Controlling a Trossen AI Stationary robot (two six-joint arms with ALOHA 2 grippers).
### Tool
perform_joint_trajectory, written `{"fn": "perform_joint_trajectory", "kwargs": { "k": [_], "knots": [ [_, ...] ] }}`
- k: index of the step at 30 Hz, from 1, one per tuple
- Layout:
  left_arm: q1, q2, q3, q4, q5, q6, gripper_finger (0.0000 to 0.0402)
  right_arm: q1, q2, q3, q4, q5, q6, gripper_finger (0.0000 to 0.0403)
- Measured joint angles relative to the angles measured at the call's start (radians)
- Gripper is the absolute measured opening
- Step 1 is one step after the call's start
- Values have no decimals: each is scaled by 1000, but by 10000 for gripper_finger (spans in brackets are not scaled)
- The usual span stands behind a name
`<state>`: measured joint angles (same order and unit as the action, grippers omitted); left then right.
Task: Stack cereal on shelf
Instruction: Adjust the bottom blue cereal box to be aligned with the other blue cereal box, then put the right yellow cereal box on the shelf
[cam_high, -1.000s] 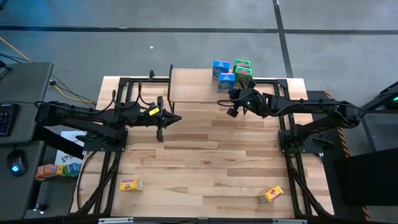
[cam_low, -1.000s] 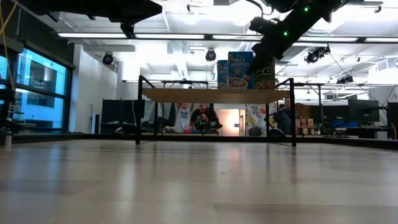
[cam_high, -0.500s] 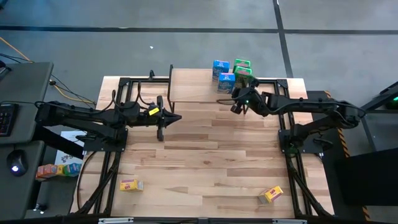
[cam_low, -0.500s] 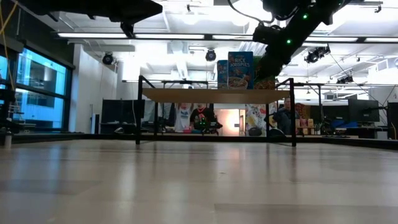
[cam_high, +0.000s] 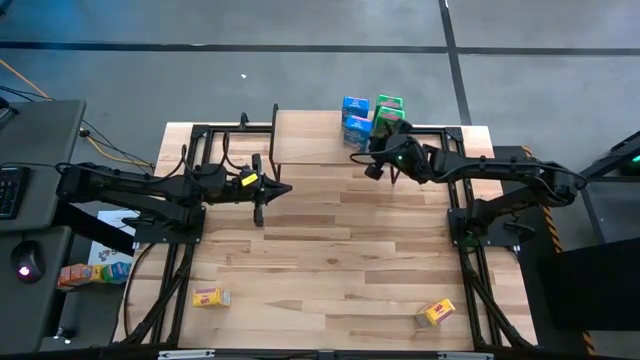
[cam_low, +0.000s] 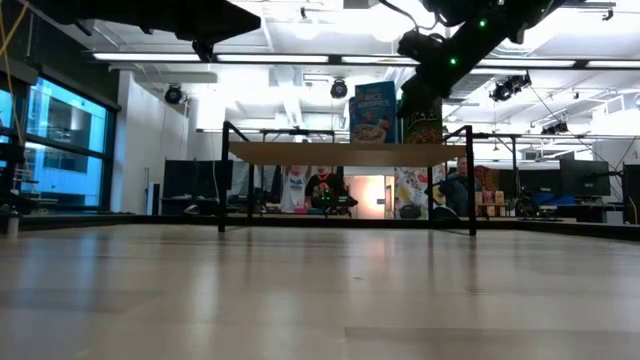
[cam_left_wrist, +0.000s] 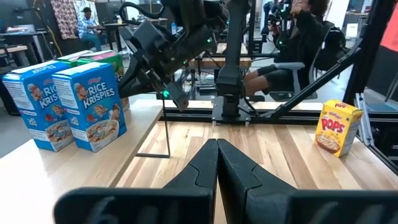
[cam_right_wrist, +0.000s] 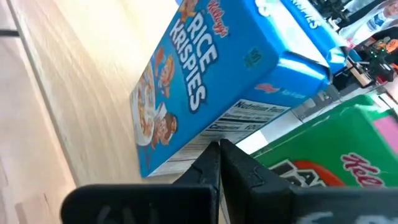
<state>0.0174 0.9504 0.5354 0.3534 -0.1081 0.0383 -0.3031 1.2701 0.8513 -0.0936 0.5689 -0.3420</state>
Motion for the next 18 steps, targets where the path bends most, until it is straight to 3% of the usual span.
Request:
{"fn": "perform_joint_trajectory", "kwargs": {
  "k": [9, 13, 18],
  "knots": [
    [0, 0, 0, -6, -7, 1, 0, 0, 0, 0, 25, 33, 0, 0],
    [0, 0, 0, -28, -17, 25, 0, 10, 0, 0, -28, 99, 4, 0],
    [0, -6, 0, -53, -20, 34, 0, 70, -14, 10, -176, 73, 100, 0]
  ]
}}
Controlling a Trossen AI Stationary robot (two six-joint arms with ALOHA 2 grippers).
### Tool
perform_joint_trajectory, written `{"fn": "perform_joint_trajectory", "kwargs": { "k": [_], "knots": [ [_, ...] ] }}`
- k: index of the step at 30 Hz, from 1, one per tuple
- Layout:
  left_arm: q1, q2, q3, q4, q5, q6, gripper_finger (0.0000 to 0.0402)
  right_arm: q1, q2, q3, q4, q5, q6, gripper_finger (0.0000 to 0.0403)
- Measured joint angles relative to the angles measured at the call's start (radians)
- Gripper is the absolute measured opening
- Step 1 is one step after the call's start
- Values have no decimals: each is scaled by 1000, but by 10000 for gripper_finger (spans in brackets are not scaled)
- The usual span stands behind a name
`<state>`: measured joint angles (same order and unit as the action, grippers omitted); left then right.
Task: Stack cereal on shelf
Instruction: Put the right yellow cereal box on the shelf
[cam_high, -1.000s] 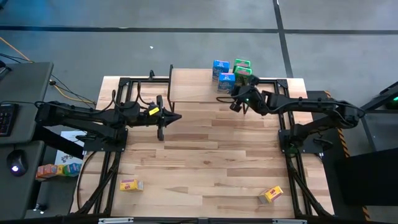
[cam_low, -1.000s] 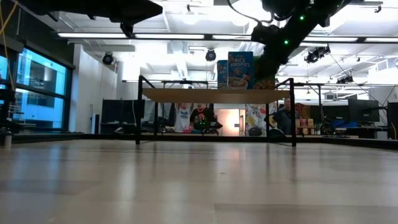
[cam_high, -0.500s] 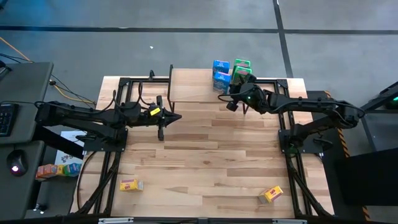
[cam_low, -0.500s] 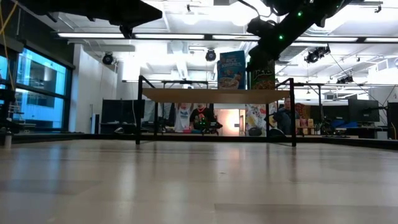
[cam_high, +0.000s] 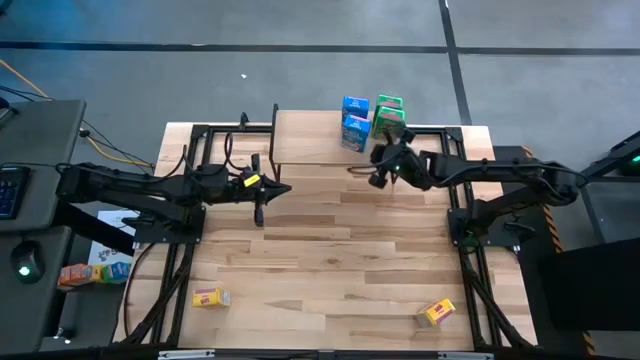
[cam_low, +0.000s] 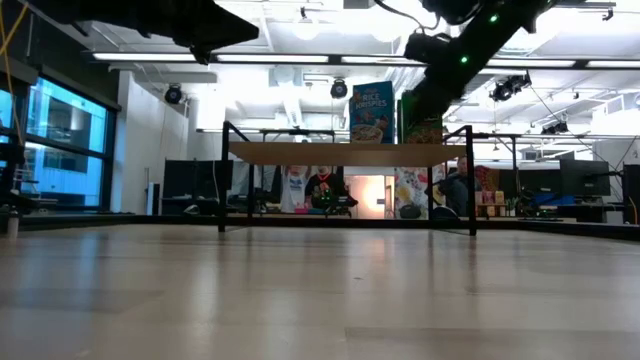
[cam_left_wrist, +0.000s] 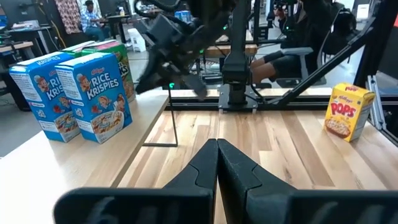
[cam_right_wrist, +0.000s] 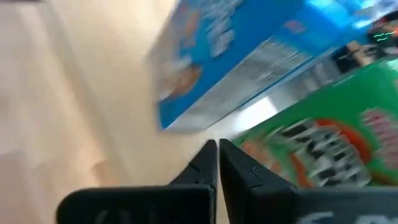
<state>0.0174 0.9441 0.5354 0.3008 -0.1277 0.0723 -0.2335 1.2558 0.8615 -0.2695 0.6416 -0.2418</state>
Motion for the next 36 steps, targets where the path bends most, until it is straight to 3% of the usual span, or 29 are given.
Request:
{"fn": "perform_joint_trajectory", "kwargs": {
  "k": [9, 16, 20, 25, 33, 36],
  "knots": [
    [2, -114, 0, -102, 0, 18, 0, 157, -53, 127, -439, -103, 305, 0],
    [3, -268, 0, -284, -44, 10, 0, 303, -135, 41, -527, -120, 501, 0],
    [4, -354, -71, -196, -43, 19, 0, 404, -195, -44, -506, -55, 609, 0],
    [48, -462, -210, -31, -41, 50, 0, 490, -250, -136, -290, -49, 624, 0],
    [77, -546, -219, -172, -40, 35, 0, 513, -233, -288, 333, -60, 379, 0],
    [77, -545, -219, -182, -42, 35, 0, 492, -216, -313, 481, -90, 304, 0]
  ]
}}
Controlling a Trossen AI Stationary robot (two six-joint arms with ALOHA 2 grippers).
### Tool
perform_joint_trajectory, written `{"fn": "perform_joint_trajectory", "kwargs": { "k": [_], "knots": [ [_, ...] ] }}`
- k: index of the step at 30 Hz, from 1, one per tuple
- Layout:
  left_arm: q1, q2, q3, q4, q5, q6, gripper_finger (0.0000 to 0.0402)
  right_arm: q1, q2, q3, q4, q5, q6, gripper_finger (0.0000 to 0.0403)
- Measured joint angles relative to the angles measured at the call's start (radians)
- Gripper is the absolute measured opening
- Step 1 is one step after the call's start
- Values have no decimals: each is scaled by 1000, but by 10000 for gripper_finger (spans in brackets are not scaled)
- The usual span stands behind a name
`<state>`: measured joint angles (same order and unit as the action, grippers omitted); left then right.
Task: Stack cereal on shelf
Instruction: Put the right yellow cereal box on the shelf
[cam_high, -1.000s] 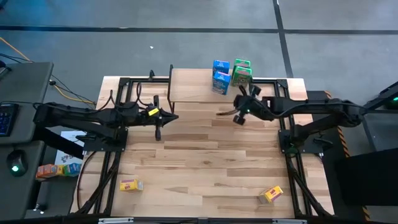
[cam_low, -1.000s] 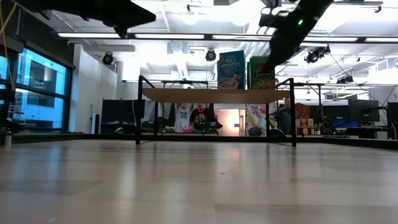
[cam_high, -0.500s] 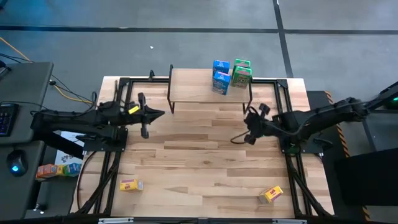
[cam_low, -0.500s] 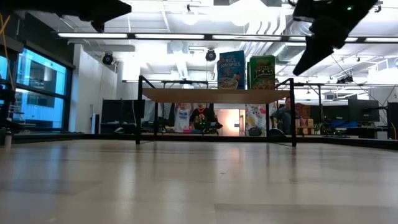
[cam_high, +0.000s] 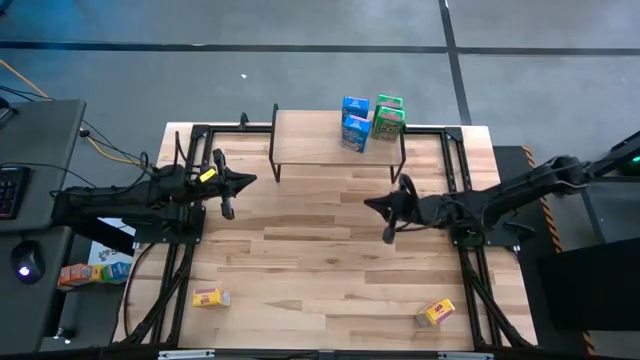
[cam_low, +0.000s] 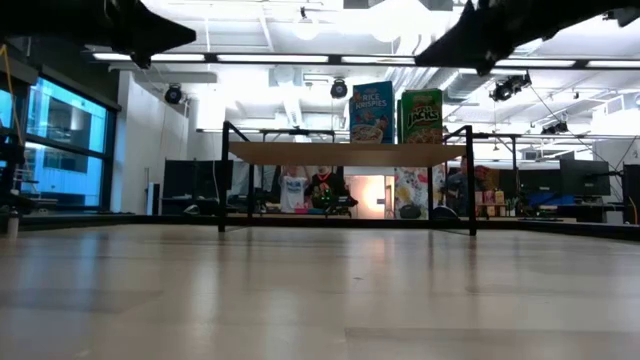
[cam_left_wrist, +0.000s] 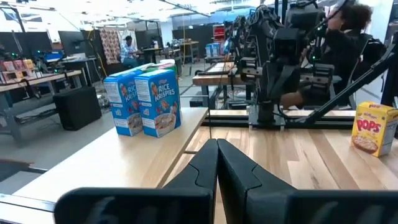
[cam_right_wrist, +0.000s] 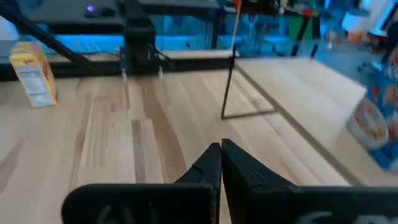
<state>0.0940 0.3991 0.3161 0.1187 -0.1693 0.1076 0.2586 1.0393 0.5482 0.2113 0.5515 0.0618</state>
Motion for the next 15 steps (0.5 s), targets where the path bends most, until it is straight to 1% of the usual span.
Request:
{"fn": "perform_joint_trajectory", "kwargs": {
  "k": [2, 5, 15],
  "knots": [
    [0, 0, 0, 1, 0, 1, 0, -16, 6, -6, 49, -29, -35, 0],
    [0, 0, 0, 6, -1, 1, 0, -36, 7, -7, 61, -46, -40, 0],
    [0, 0, 0, 8, -1, 1, 0, -63, 7, -7, 61, -52, -16, 0]
  ]
}}
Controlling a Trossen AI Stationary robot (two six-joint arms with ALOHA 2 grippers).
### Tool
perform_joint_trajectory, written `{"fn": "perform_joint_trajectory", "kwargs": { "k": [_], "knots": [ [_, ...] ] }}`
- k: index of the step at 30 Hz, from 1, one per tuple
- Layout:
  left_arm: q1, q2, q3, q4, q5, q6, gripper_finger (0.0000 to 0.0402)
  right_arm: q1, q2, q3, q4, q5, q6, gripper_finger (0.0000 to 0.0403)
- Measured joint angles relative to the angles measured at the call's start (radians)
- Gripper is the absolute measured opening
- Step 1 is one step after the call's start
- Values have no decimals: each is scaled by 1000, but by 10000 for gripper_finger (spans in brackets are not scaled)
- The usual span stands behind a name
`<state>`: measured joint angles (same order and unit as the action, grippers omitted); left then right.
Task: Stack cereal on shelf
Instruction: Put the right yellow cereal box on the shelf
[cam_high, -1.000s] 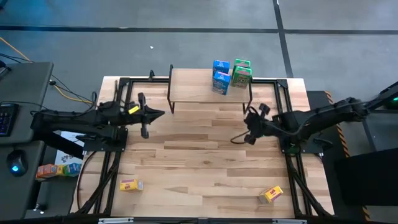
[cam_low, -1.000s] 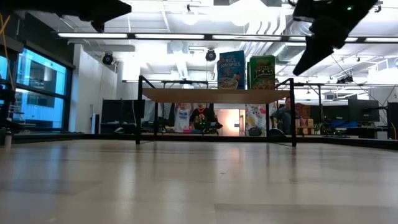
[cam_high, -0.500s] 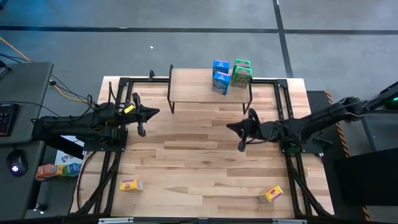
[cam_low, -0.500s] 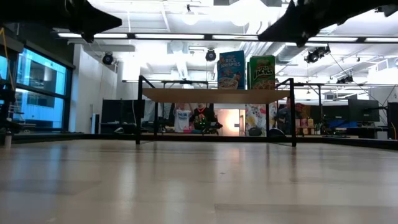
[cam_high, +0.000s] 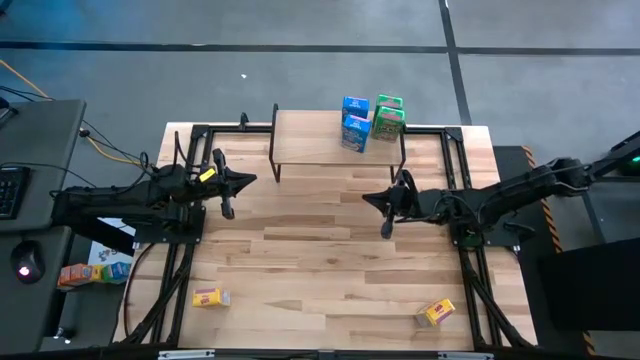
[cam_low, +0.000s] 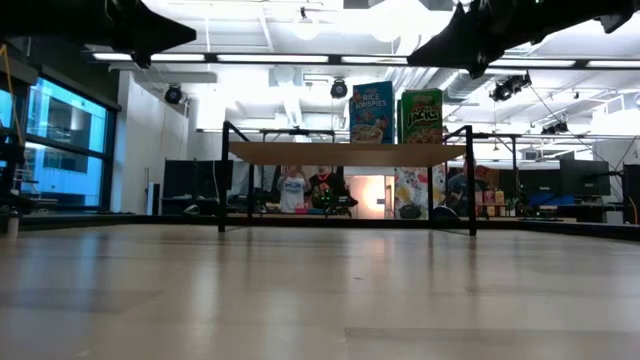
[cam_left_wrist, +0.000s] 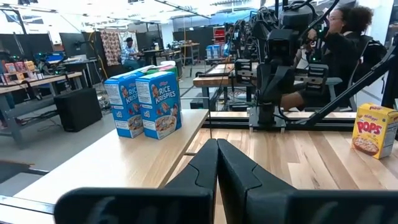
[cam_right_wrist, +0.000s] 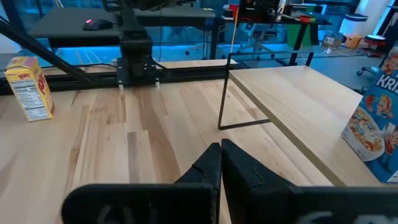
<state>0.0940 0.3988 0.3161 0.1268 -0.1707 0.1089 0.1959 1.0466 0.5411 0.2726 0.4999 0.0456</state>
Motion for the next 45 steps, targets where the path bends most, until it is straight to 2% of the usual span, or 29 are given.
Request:
{"fn": "perform_joint_trajectory", "kwargs": {
  "k": [7, 13, 17, 20, 25, 28, 30, 33, 38, 45],
  "knots": [
    [0, 0, 0, 0, 0, 0, 0, 0, 1, 0, 48, -17, -5, 0],
    [0, 0, 0, 0, 0, 0, 0, 0, 1, 0, 230, -164, -125, 0],
    [0, 0, 0, 0, 0, 0, 0, 0, 1, 0, 284, -159, -24, 18],
    [0, 0, 0, -1, 0, 0, 0, 0, 3, 0, 284, -168, 45, 64],
    [0, 0, 0, -2, 0, 0, 0, 1, 9, 10, 283, -201, 112, 187],
    [0, 0, 0, -2, 0, 0, 0, 1, 9, 74, 251, -316, 115, 262],
    [0, 0, 0, -2, 0, 0, 0, 14, 8, 152, 128, -391, 136, 301],
    [0, 0, 0, -2, 0, 2, 0, 59, 19, 311, -221, -387, 202, 332],
    [0, 0, 0, -5, 0, 42, 0, 181, 124, 620, -827, -292, 483, 338],
    [0, 0, 0, -6, 0, 28, 0, 384, 387, 1002, -1479, -328, 941, 339]
  ]
}}
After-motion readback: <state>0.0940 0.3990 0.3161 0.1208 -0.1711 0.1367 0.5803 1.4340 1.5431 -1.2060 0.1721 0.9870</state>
